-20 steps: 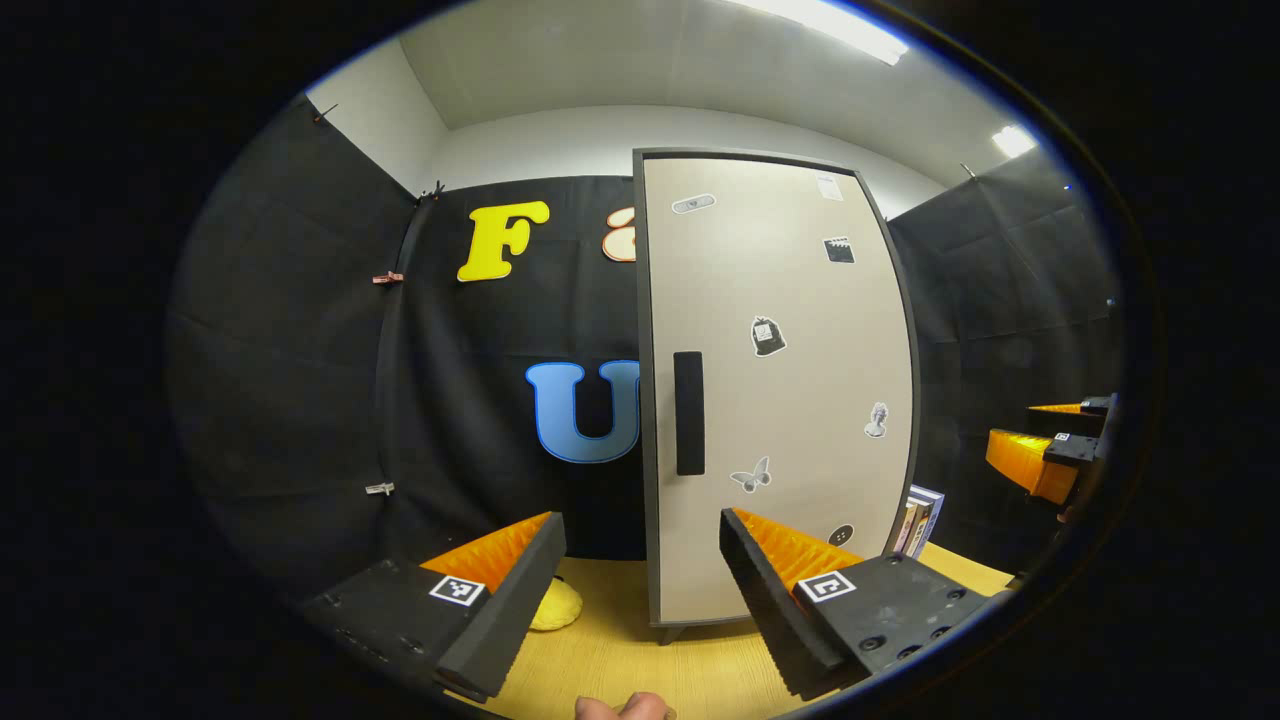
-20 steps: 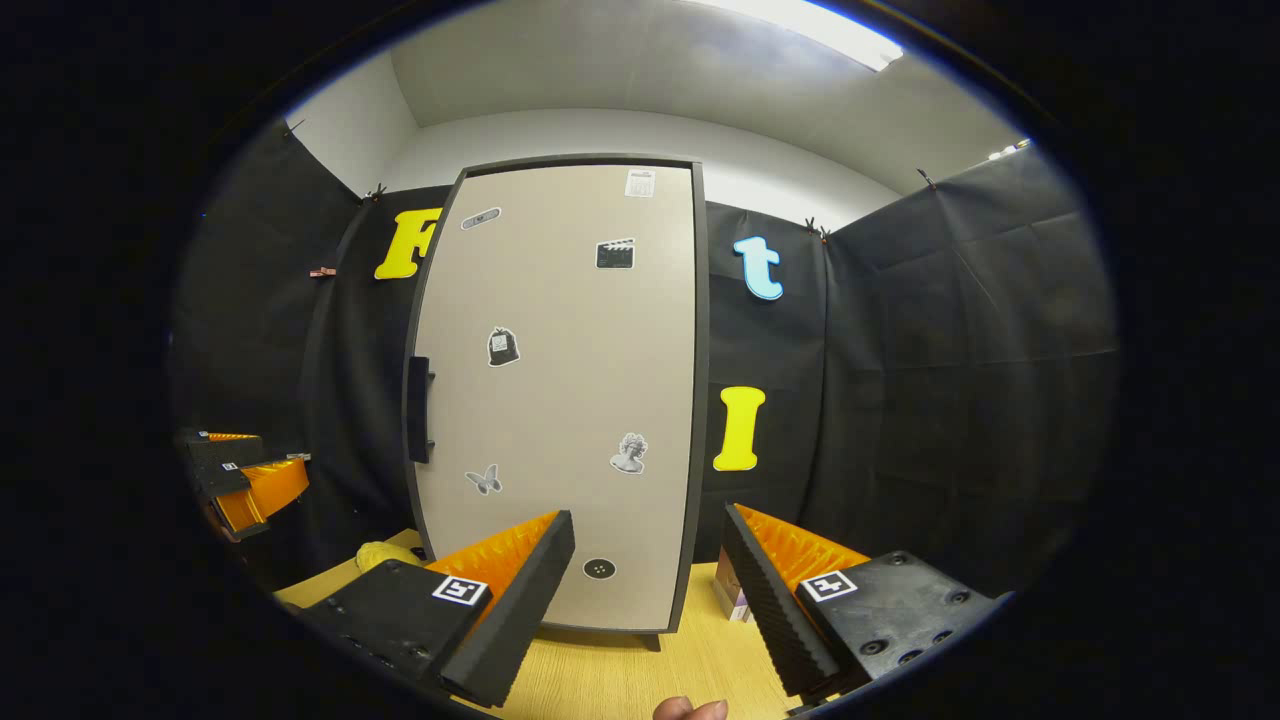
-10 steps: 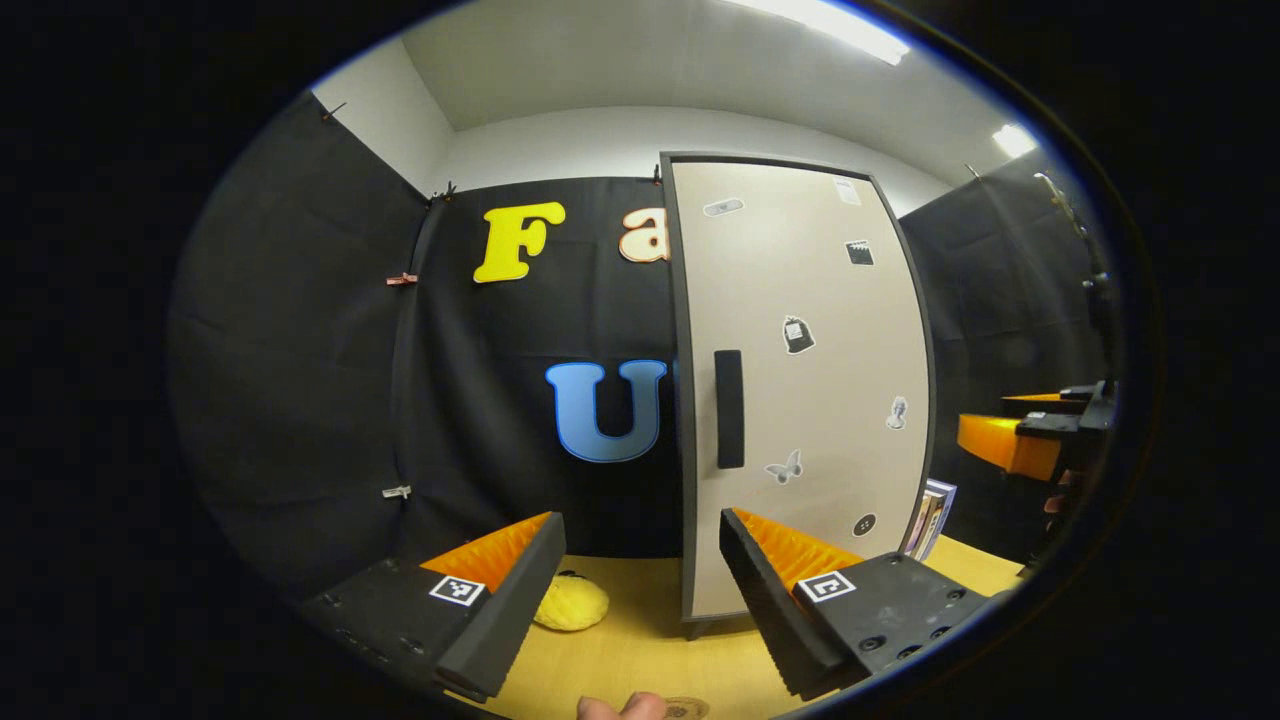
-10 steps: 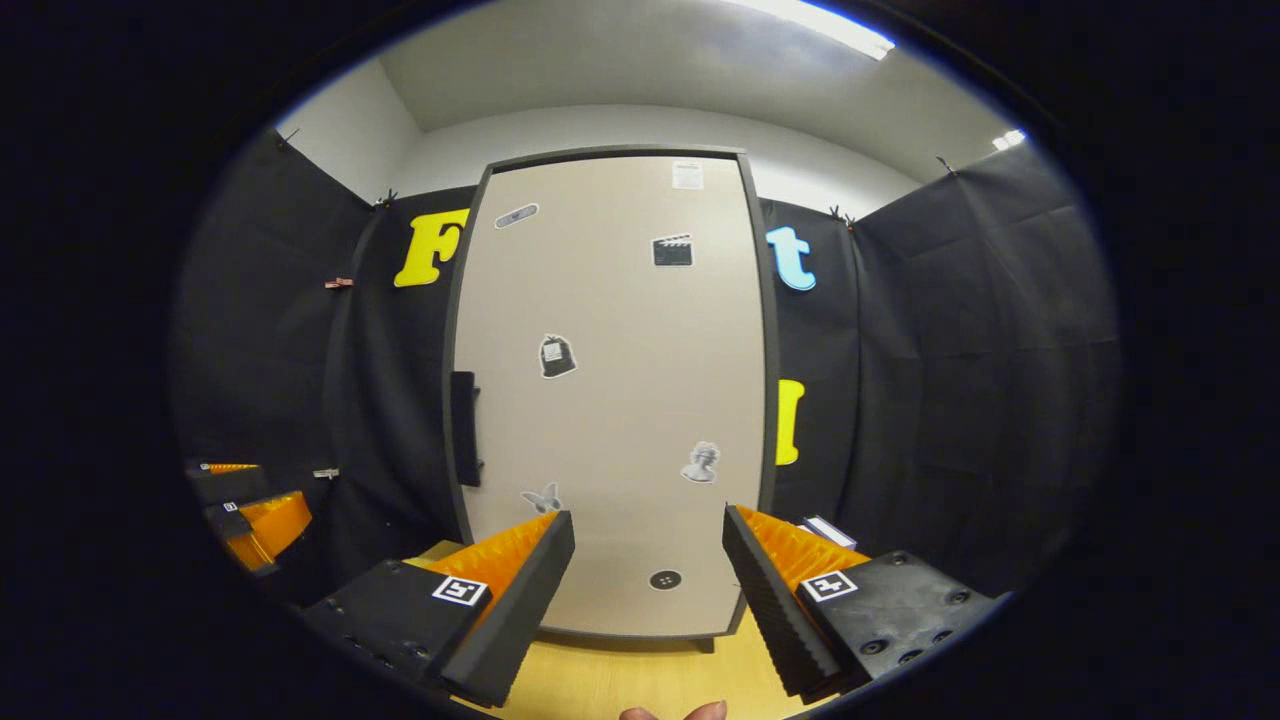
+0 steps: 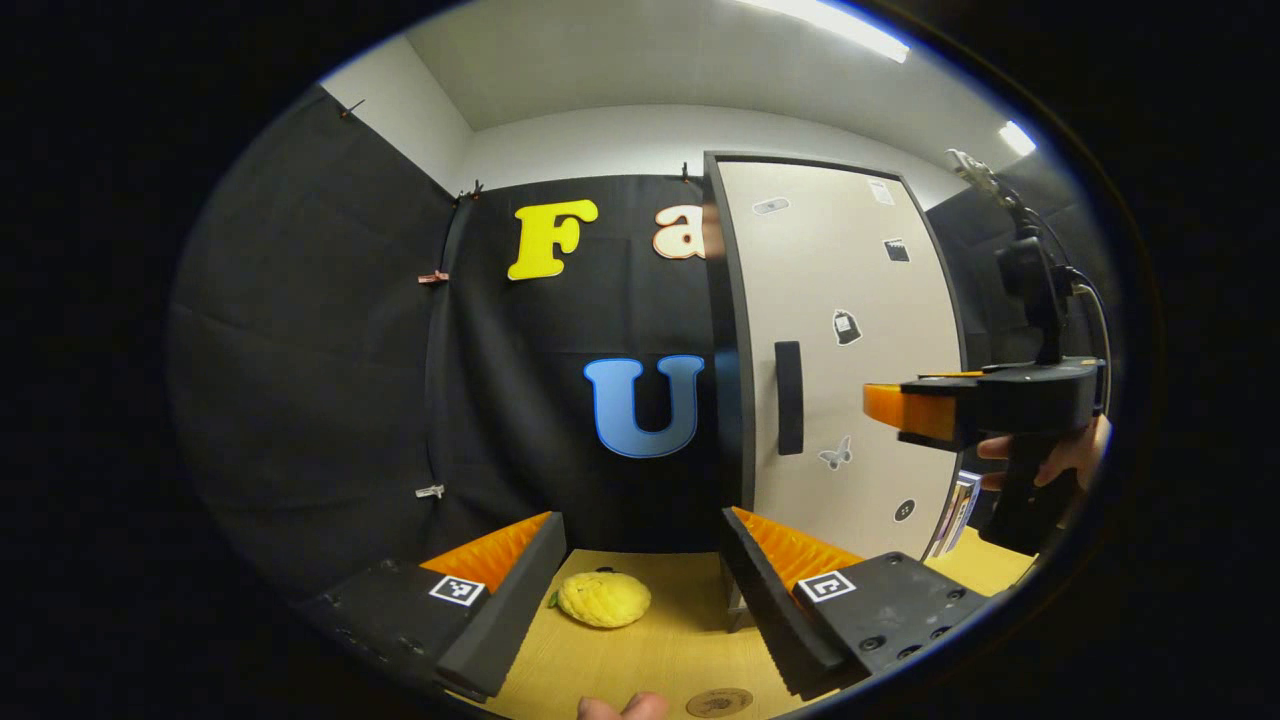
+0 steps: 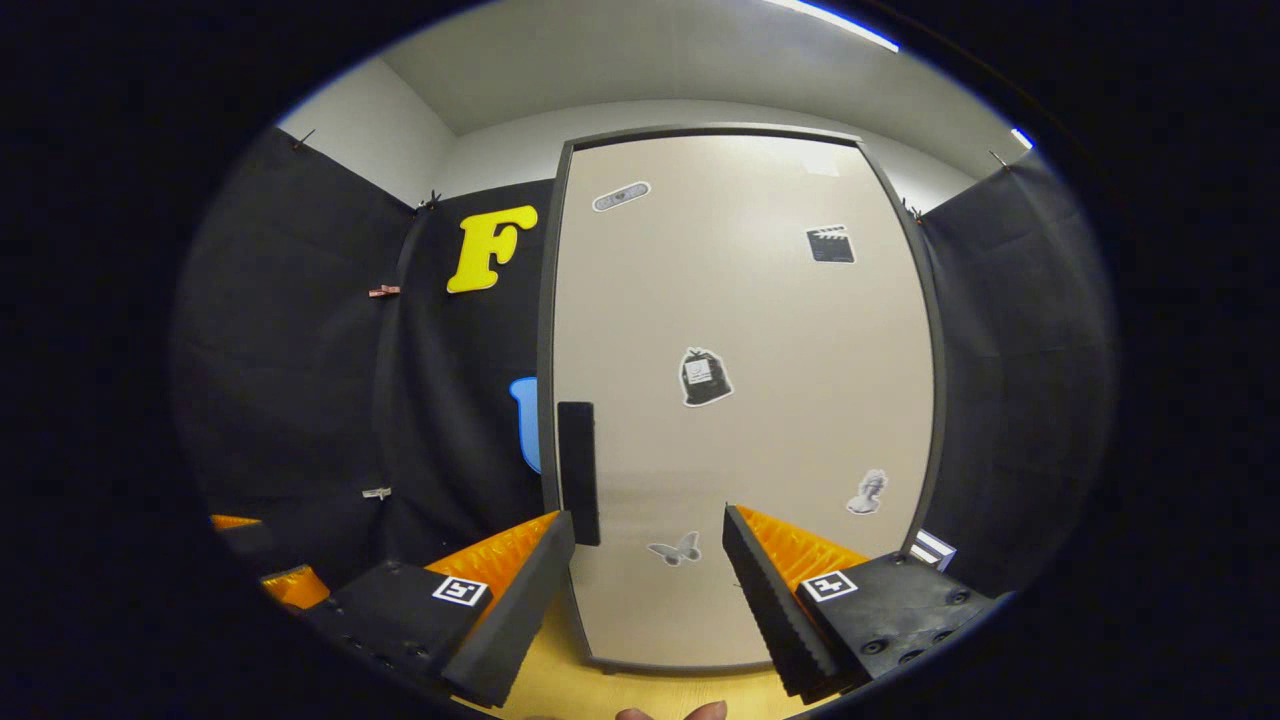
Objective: Open the cabinet door with the right hand, grasp the bottle in the cabinet with the left hand and place it on the coaster, then close the cabinet door with the right hand.
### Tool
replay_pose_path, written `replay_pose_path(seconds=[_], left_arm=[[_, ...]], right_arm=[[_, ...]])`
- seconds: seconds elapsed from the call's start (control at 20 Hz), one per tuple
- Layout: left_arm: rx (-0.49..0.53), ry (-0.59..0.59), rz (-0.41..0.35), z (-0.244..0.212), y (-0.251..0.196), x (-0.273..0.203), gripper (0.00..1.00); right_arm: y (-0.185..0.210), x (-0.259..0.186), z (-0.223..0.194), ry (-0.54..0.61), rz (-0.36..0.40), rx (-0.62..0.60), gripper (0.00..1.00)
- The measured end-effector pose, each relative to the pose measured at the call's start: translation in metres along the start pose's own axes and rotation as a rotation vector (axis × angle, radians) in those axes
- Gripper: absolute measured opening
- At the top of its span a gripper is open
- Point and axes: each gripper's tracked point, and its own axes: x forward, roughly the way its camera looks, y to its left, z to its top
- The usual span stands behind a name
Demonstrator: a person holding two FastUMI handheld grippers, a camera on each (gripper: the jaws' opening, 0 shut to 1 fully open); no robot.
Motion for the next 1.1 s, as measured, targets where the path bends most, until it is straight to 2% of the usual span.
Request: replay_pose_path(seconds=[0.15,0.45,0.55,0.6,0.7,0.75,0.8,0.9,1.0,1.05,1.1], left_arm=[[-0.014,0.007,0.012,-0.006,0.013,0.003,0.98],[-0.019,0.023,0.026,-0.016,0.034,0.007,0.97],[-0.026,0.027,0.031,-0.019,0.04,0.007,0.98],[-0.029,0.027,0.035,-0.021,0.042,0.007,0.98],[-0.045,0.031,0.033,-0.024,0.046,0.003,0.98],[-0.052,0.034,0.033,-0.027,0.047,0.002,0.98],[-0.056,0.042,0.037,-0.029,0.048,0.002,0.98],[-0.055,0.052,0.046,-0.032,0.052,0.001,0.98],[-0.05,0.048,0.053,-0.028,0.054,0.0,0.98],[-0.048,0.047,0.054,-0.029,0.052,-0.001,0.98],[-0.047,0.048,0.055,-0.028,0.052,-0.003,0.98]], right_arm=[[0.02,0.029,-0.004,0.006,0.008,-0.008,0.98],[0.034,0.078,-0.005,-0.007,-0.03,0.019,0.97],[0.032,0.092,-0.006,-0.018,-0.05,0.024,0.94],[0.032,0.097,-0.007,-0.015,-0.056,0.028,0.89],[0.038,0.11,-0.013,0.009,-0.036,0.055,0.85],[0.042,0.11,-0.014,0.021,-0.027,0.063,0.77],[0.045,0.113,-0.015,0.029,-0.025,0.068,0.53],[0.04,0.11,-0.017,0.046,-0.061,0.078,0.53],[0.039,0.117,-0.018,0.035,-0.068,0.071,0.37],[0.039,0.114,-0.017,0.038,-0.063,0.043,0.25],[0.04,0.114,-0.018,0.047,-0.052,0.036,0.3]])
